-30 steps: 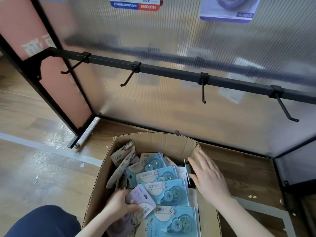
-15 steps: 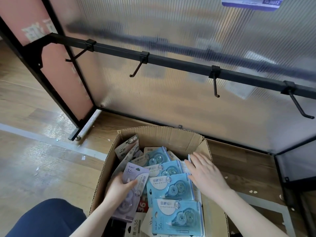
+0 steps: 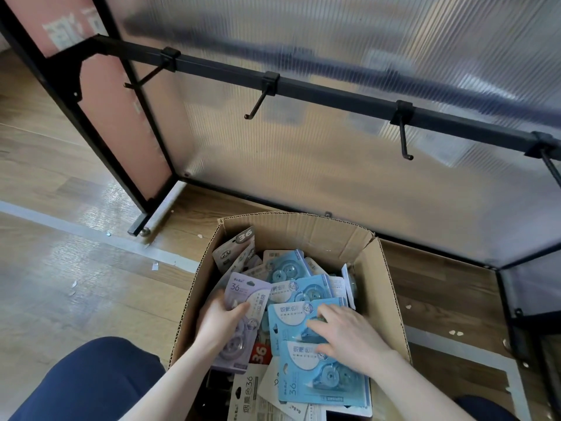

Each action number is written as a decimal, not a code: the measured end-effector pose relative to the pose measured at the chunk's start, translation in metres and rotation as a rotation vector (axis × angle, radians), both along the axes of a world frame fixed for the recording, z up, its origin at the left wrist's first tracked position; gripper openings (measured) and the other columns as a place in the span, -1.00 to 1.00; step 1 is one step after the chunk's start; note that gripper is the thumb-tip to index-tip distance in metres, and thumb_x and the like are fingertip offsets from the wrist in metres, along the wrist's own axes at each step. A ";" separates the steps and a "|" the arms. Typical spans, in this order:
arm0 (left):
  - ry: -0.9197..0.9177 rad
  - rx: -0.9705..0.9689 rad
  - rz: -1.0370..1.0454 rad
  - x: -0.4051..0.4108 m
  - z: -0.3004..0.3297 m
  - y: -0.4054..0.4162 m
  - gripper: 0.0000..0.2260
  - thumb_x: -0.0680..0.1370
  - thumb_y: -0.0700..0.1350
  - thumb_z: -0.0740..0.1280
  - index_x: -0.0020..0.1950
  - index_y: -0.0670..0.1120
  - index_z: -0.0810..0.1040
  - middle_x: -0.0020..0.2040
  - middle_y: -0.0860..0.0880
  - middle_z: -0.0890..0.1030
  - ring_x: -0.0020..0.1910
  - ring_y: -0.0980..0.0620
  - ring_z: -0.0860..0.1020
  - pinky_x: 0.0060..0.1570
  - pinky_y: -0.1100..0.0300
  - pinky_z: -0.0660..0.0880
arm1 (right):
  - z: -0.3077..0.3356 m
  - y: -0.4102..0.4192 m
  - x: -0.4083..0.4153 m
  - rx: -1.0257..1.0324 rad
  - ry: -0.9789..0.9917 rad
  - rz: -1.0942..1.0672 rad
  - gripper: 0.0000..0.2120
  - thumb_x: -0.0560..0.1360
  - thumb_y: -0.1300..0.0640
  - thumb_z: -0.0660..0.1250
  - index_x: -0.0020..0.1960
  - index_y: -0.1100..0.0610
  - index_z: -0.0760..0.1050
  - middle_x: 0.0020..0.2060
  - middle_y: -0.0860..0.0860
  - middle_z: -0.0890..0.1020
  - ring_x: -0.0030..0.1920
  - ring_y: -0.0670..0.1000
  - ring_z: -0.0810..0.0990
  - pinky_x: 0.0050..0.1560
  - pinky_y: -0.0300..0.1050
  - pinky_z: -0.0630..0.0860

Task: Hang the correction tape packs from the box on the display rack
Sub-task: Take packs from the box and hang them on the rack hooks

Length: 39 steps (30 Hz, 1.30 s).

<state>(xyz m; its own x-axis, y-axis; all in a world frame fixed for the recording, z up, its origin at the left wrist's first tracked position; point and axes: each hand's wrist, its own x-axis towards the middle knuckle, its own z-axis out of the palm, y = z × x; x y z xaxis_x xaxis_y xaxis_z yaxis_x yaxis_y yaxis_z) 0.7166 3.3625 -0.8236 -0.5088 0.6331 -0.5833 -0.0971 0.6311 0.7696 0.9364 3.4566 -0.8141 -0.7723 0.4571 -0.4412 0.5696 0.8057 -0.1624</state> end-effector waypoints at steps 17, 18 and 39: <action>0.022 -0.022 0.015 0.000 -0.006 0.000 -0.88 0.51 -0.18 0.40 -0.06 -0.08 0.46 -0.13 -0.04 0.63 -0.19 0.10 0.60 -0.25 0.23 0.49 | -0.016 -0.027 -0.013 -0.094 0.036 -0.022 -0.34 0.33 -0.16 0.46 0.31 0.01 0.28 0.52 0.07 -0.25 0.51 0.11 -0.27 0.37 0.02 -0.39; 0.027 -0.031 0.010 0.000 -0.005 0.000 -0.88 0.52 -0.18 0.40 -0.06 -0.09 0.46 -0.15 -0.02 0.62 -0.21 0.11 0.59 -0.28 0.25 0.47 | -0.016 -0.027 -0.015 -0.105 0.039 -0.019 -0.38 0.33 -0.13 0.47 0.28 0.01 0.30 0.53 0.07 -0.23 0.51 0.11 -0.26 0.38 0.03 -0.38; 0.035 -0.006 -0.035 0.001 -0.008 0.002 -0.88 0.51 -0.18 0.40 -0.08 -0.08 0.47 -0.20 0.03 0.60 -0.26 0.16 0.57 -0.37 0.34 0.46 | -0.008 -0.034 -0.015 -0.116 0.057 -0.015 -0.59 0.35 0.01 0.47 -0.05 0.05 0.25 0.30 0.01 0.30 0.36 0.04 0.17 0.44 -0.07 0.07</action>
<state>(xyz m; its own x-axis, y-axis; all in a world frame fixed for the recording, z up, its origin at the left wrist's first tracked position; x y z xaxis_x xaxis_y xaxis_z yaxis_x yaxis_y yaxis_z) 0.7178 3.3644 -0.8319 -0.5068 0.6475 -0.5692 -0.0479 0.6381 0.7685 0.9209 3.4227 -0.8221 -0.7908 0.4178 -0.4473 0.5691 0.7710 -0.2860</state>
